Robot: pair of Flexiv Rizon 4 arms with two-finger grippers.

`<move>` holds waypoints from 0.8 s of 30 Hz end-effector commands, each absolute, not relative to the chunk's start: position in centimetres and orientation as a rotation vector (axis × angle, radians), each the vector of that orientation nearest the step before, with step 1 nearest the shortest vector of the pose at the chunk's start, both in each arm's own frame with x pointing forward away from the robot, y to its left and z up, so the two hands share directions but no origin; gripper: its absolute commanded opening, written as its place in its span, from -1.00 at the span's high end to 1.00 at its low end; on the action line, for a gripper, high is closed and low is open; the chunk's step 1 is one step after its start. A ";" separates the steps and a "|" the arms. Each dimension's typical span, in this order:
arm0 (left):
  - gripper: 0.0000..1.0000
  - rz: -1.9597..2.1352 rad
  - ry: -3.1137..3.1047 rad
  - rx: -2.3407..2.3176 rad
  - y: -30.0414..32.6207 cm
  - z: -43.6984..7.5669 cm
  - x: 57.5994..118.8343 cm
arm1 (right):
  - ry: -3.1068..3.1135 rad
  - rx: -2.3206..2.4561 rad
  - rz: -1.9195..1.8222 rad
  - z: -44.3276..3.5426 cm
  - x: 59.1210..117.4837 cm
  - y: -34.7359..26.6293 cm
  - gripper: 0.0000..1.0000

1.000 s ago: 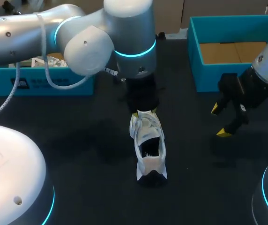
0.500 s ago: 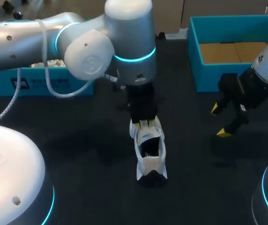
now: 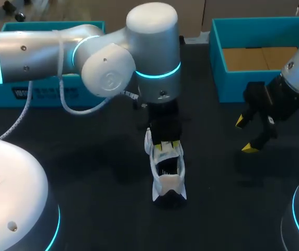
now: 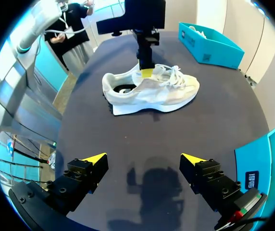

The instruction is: Take the shoe out of the shoebox, open the shoe tongue, remove and reinsert the insole, then place the shoe into the shoebox

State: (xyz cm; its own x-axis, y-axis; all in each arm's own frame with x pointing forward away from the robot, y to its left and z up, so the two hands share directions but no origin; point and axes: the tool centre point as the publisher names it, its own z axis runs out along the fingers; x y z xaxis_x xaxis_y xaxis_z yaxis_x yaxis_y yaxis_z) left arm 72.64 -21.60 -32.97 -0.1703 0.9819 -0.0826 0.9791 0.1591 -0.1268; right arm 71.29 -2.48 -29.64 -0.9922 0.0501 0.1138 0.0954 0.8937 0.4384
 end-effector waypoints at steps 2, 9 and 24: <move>0.27 0.216 -2.350 -2.006 -21.4 -33.4 72.0 | -2.962 -0.114 -0.690 -29.7 71.2 -2.5 -1.00; 0.26 0.204 -2.307 -1.979 -21.6 -35.1 71.1 | -2.962 -0.114 -0.690 -29.7 71.2 -2.5 -1.00; -1.00 0.228 -2.528 -1.708 -18.6 -27.2 70.5 | -2.962 -0.114 -0.690 -29.7 71.2 -2.5 -1.00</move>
State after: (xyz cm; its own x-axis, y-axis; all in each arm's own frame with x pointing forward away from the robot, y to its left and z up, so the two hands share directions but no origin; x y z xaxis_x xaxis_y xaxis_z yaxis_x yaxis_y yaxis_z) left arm 70.79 -20.14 -29.53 -0.3417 0.9397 -0.0137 0.9280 0.3350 -0.1631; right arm 71.30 -2.47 -29.64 -0.9922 0.0500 0.1139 0.0954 0.8937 0.4384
